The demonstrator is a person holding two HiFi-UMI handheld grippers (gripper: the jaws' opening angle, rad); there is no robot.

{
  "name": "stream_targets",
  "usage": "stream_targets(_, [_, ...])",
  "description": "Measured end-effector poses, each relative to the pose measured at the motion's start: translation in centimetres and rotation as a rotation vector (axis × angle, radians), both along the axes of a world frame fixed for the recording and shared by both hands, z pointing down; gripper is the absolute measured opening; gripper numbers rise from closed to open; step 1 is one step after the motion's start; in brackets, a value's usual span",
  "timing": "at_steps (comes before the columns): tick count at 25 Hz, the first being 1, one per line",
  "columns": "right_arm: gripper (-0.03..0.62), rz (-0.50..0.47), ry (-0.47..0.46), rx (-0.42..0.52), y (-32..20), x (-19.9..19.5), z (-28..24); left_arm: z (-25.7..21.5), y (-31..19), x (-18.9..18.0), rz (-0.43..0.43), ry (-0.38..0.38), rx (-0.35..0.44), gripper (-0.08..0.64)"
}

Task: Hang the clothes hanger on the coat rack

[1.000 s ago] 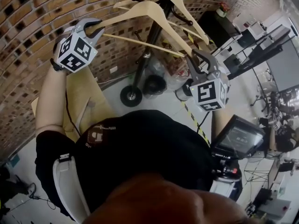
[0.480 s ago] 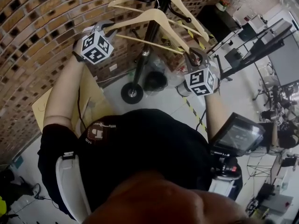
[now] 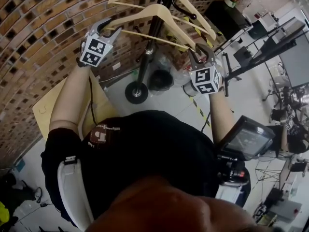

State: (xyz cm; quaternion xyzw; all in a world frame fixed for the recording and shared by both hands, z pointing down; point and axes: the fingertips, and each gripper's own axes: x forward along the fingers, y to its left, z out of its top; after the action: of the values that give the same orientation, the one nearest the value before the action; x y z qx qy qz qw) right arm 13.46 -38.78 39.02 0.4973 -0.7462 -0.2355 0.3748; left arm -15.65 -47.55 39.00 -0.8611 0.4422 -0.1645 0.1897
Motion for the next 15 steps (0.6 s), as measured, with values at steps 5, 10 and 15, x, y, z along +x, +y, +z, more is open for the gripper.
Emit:
stream_targets(5, [0.201, -0.049, -0.101, 0.036, 0.7, 1.1, -0.3, 3.9, 1.5, -4.0, -0.121, 0.106, -0.072, 0.170])
stream_targets(10, [0.215, -0.121, -0.228, 0.072, 1.8, 2.7, -1.3, 6.8, 5.2, -7.4, -0.226, 0.313, -0.160, 0.170])
stream_targets(15, [0.187, -0.222, -0.319, 0.061, 2.5, 4.2, -0.3, 8.0, 10.6, -5.2, -0.217, 0.464, -0.207, 0.157])
